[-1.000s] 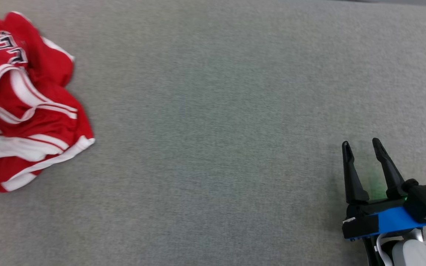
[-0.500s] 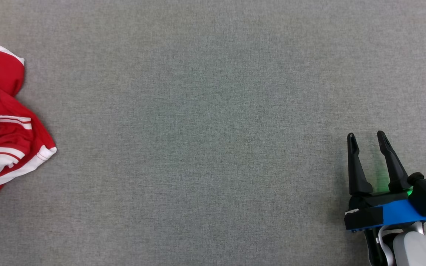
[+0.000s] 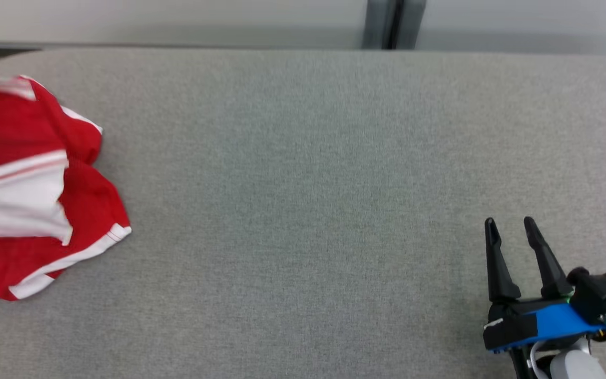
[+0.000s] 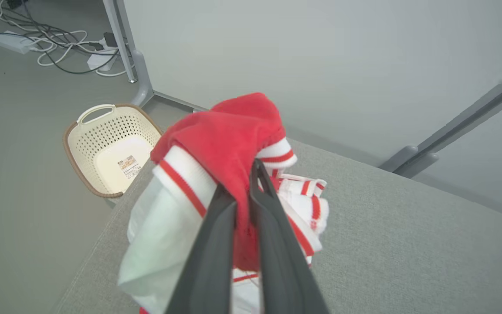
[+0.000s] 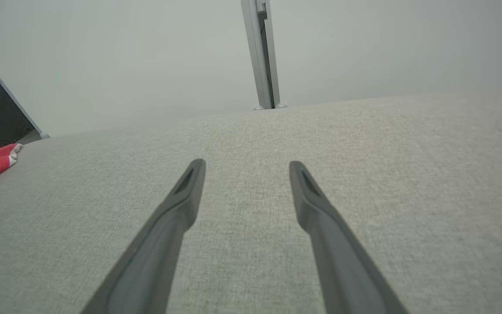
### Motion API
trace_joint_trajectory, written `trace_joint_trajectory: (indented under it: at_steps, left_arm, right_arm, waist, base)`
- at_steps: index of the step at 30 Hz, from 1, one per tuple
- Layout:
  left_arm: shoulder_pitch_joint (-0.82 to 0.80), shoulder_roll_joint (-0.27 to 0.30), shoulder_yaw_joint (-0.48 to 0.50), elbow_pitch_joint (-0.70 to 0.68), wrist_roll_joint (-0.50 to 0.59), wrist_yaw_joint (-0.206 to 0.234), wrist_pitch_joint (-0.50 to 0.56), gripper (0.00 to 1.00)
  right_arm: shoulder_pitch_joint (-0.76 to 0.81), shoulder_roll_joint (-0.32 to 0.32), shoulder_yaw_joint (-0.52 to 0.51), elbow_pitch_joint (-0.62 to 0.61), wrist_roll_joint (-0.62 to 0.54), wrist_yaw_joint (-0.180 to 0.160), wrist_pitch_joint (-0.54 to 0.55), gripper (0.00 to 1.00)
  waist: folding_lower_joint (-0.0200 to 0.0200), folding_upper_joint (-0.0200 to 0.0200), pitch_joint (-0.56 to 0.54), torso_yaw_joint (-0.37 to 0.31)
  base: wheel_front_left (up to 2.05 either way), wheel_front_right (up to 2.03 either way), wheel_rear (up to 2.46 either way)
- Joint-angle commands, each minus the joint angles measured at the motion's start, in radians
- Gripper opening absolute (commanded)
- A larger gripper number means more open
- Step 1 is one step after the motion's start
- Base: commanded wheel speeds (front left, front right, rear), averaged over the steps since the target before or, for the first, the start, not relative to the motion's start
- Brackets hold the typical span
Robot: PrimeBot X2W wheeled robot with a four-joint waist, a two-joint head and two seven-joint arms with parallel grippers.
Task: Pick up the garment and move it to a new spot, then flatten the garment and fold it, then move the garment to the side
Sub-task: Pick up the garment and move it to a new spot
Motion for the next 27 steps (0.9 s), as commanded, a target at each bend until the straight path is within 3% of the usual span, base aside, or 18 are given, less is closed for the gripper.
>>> trace_joint_trajectory:
  at_steps: [1, 11, 27]
  left_arm:
    - [-0.043, 0.003, -0.012, -0.021, 0.01, -0.006, 0.006, 0.0]
    - [-0.244, -0.076, -0.123, -0.154, 0.035, -0.004, 0.057, 0.0]
    - [-0.296, -0.288, -0.321, -0.269, -0.015, -0.074, 0.09, 0.0]
  right_arm:
    - [0.021, -0.004, 0.002, 0.01, 0.008, 0.0, -0.007, 1.0]
    - [0.063, -0.004, 0.007, 0.022, 0.036, 0.0, -0.008, 1.0]
    - [0.077, -0.004, 0.011, 0.01, 0.041, 0.0, -0.008, 1.0]
  waist:
    - [0.0001, 0.0, -0.081, 0.009]
    - [0.0001, 0.0, -0.174, -0.053]
    - [0.0001, 0.0, -0.177, -0.297]
  base:
    - [0.0, 0.0, 0.0]
    - [0.0, 0.0, 0.0]
    - [0.0, 0.0, 0.0]
